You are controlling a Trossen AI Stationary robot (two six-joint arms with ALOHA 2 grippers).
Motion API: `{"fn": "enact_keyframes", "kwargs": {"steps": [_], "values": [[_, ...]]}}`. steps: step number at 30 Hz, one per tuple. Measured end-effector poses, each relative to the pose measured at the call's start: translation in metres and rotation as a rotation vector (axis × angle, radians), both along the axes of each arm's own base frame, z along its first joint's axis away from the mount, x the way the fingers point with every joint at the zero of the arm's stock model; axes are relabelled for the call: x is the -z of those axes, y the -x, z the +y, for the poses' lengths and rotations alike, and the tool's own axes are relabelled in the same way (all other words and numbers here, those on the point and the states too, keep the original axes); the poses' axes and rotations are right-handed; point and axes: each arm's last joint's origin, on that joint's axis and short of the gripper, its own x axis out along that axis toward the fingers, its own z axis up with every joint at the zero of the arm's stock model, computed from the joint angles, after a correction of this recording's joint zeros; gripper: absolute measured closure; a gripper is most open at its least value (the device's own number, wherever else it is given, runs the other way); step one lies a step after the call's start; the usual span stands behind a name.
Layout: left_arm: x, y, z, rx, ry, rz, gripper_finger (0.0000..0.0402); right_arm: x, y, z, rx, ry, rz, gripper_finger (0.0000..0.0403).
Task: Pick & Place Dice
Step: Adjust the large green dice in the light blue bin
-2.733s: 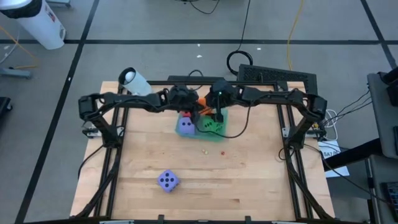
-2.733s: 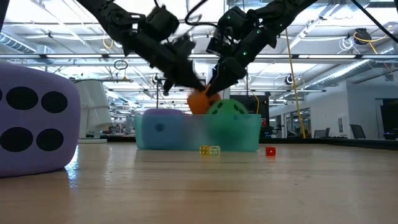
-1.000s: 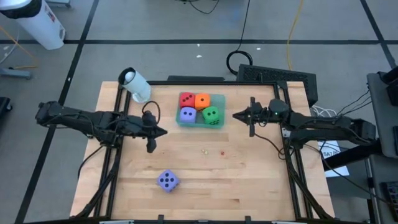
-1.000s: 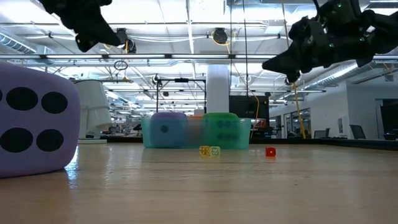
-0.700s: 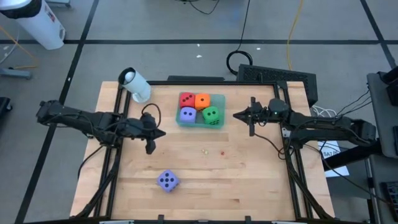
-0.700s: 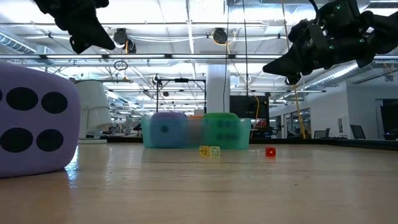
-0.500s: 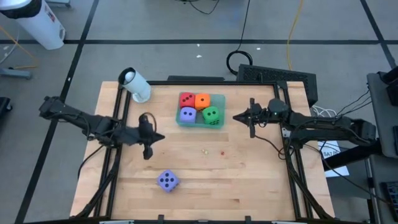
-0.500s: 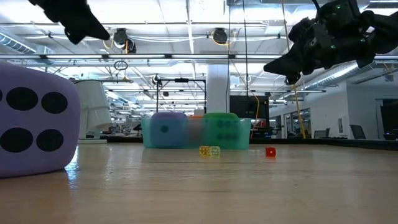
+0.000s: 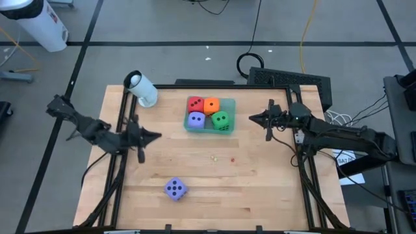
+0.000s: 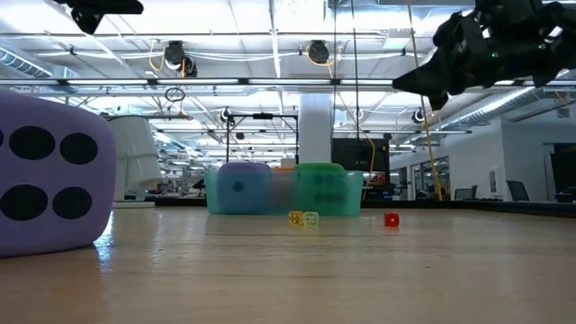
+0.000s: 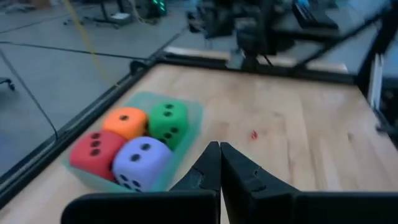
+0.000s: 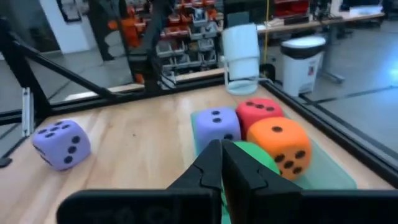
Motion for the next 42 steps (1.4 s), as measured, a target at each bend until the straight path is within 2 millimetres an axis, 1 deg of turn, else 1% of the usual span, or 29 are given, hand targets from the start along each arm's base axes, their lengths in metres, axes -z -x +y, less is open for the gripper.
{"fn": "enact_keyframes", "kwargs": {"steps": [4,7,9,13,15,19,22,25,27,31,33,36,42], "values": [[-0.004,0.009,0.014,-0.073,0.062,-0.04,0.0399,0.007,0.0,-0.001,0.037,-0.022,0.063,0.0403],[-0.003,0.004,0.022,-0.175,0.12,-0.058,0.0399,0.016,-0.006,-0.004,0.048,-0.047,0.119,0.0403],[0.001,-0.002,0.026,-0.238,0.145,-0.029,0.04,0.023,-0.013,-0.007,0.048,-0.06,0.151,0.0403],[0.022,-0.022,0.037,-0.345,0.175,0.128,0.0398,0.034,-0.029,-0.014,0.046,-0.066,0.153,0.0403],[0.033,-0.031,0.044,-0.41,0.188,0.21,0.0398,0.038,-0.037,-0.018,0.044,-0.074,0.185,0.0403],[0.055,-0.048,0.063,-0.554,0.197,0.358,0.0399,0.034,-0.06,-0.027,0.038,-0.074,0.255,0.0403],[0.07,-0.06,0.077,-0.617,0.213,0.448,0.0397,0.033,-0.077,-0.035,0.037,-0.082,0.352,0.0403],[0.083,-0.069,0.09,-0.643,0.237,0.53,0.0399,0.03,-0.092,-0.044,0.04,-0.088,0.44,0.0403],[0.091,-0.074,0.099,-0.648,0.246,0.574,0.0398,0.031,-0.1,-0.049,0.075,-0.077,0.512,0.0403],[0.104,-0.08,0.113,-0.652,0.262,0.643,0.0397,0.036,-0.109,-0.059,0.129,-0.066,0.628,0.0403],[0.11,-0.081,0.119,-0.651,0.275,0.681,0.0399,0.038,-0.113,-0.063,0.139,-0.07,0.637,0.0403],[0.118,-0.087,0.129,-0.635,0.282,0.693,0.0396,0.043,-0.116,-0.067,0.142,-0.083,0.659,0.0403],[0.136,-0.098,0.146,-0.558,0.321,0.725,0.0399,0.051,-0.119,-0.067,0.08,-0.133,0.661,0.0403]]}}
